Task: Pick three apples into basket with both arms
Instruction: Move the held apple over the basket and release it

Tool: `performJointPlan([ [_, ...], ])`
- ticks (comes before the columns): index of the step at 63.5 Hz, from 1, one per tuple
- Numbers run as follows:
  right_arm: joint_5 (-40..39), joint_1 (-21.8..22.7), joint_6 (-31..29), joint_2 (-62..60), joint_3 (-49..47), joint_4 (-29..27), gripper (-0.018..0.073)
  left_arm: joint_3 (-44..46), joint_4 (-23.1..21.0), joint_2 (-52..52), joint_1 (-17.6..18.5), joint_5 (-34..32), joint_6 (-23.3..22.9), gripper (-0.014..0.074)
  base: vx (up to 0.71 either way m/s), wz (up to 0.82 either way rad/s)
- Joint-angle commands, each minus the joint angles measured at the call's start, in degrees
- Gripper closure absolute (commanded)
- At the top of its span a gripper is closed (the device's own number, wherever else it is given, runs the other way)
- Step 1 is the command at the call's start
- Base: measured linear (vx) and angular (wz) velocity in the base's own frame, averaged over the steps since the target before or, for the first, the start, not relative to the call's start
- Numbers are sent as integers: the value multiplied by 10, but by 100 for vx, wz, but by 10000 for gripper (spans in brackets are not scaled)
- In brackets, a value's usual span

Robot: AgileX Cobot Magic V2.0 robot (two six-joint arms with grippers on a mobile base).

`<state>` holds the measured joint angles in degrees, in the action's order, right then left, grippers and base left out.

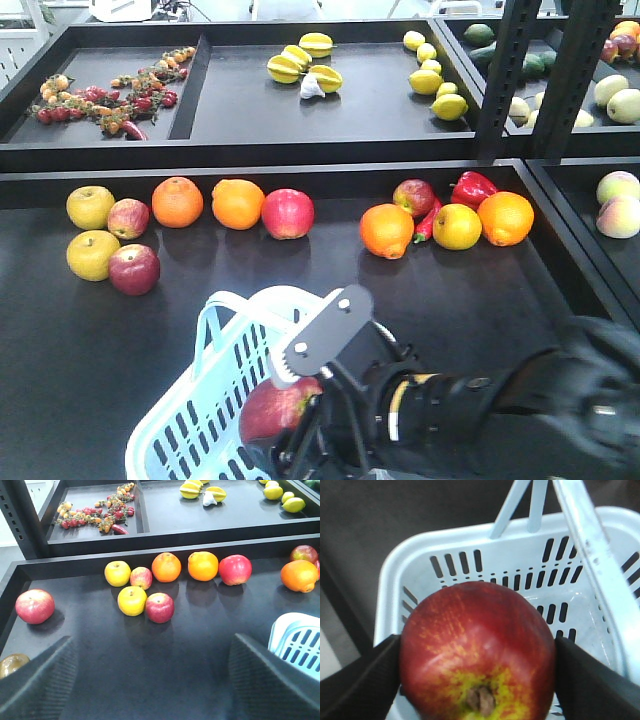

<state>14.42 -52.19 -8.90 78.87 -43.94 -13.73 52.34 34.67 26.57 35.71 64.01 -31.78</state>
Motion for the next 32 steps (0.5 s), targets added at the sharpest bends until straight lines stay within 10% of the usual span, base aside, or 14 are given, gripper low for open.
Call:
performJointPlan([
  [1,-57,-1,-7,17,-21,-4,89,13,18,6,3,-29,-3,11,0,0],
  [16,-58,-1,-7,39,-27,-4,-130,13,18,6,3,-29,-3,11,0,0],
  [32,-42,-1,-4,32,-27,-4,-143,13,18,6,3,-29,-3,11,0,0],
])
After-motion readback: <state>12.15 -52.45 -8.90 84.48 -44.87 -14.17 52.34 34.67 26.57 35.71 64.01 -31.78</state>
